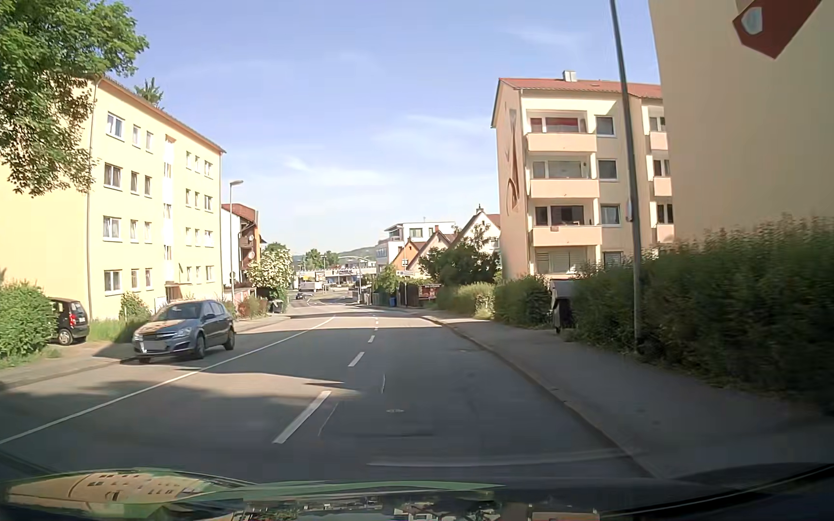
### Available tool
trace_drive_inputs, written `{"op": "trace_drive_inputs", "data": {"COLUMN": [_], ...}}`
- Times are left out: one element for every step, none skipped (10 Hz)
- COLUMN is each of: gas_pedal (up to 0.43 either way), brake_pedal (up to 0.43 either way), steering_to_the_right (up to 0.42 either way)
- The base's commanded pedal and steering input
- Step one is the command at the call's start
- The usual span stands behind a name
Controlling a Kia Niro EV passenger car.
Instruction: Follow the waypoints while adhering to traffic rules and regulations
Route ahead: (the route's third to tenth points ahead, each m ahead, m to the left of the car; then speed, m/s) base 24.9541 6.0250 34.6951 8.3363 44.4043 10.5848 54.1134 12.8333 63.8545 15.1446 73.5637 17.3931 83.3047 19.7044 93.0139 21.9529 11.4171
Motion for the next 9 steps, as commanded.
{"op": "trace_drive_inputs", "data": {"gas_pedal": [0.000,0.000,0.000,0.000,0.000,0.000,0.000,0.000,0.000], "brake_pedal": [0.043,0.043,0.037,0.043,0.037,0.037,0.043,0.037,0.037], "steering_to_the_right": [-0.024,-0.025,-0.024,-0.024,-0.025,-0.026,-0.028,-0.033,-0.035]}}
